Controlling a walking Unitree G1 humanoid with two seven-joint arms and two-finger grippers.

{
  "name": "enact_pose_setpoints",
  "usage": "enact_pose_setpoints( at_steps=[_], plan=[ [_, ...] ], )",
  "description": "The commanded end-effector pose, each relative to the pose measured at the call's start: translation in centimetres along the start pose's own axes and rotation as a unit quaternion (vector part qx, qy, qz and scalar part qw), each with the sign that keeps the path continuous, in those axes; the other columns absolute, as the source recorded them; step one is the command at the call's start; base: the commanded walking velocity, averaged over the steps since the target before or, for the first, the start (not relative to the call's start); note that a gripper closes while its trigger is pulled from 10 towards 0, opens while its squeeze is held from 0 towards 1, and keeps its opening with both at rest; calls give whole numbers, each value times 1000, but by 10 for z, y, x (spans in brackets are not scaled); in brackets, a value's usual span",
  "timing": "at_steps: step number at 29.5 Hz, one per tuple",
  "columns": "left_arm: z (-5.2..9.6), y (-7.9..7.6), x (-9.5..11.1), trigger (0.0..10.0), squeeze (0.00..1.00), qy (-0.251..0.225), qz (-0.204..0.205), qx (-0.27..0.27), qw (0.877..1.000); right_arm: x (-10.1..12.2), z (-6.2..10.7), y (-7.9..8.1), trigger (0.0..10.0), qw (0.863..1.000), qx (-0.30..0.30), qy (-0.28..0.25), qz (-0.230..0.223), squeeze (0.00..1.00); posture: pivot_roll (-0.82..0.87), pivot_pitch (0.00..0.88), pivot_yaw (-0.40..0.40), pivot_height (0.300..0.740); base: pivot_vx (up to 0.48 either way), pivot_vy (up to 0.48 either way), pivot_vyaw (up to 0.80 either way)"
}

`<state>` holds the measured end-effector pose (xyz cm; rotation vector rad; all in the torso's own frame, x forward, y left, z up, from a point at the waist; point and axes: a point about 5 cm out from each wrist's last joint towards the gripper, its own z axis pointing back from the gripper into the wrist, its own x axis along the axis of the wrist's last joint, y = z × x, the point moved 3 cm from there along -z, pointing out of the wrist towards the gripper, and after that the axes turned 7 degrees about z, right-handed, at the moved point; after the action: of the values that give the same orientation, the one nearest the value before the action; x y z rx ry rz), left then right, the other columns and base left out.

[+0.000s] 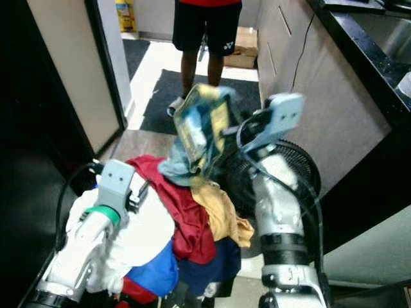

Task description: Clothes washing

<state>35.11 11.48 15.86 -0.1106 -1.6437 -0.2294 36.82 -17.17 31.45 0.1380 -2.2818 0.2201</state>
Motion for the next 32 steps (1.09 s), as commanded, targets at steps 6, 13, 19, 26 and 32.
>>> enact_pose_setpoints(
  at_steps=[6, 13, 19, 26, 32],
  plan=[
    [-1, 16, 42, 10000, 0, -49, 32, 15, 998, 52, 0, -19, 10000, 992, -64, -58, 91, 0, 24, 32, 50, 740, 0, 0, 0],
    [-2, 17, 65, 10000, 0, -79, 41, 7, 996, 19, 21, -4, 10000, 992, -55, -2, 112, 0, 25, 12, 47, 740, 0, 0, 0],
    [5, 28, 80, 10000, 0, -100, 43, 24, 994, -10, 52, 7, 10000, 990, -63, 59, 111, 0, 10, 0, 51, 740, 0, 0, 0],
    [2, 28, 79, 10000, 0, -94, 48, 31, 994, -11, 49, 15, 10000, 991, -59, 64, 104, 0, 3, 0, 48, 740, -103, 0, 0],
    [2, 23, 81, 10000, 0, -92, 49, 25, 994, -10, 46, 18, 10000, 991, -58, 63, 105, 0, 0, 0, 44, 740, -408, 0, 0]
  ],
)
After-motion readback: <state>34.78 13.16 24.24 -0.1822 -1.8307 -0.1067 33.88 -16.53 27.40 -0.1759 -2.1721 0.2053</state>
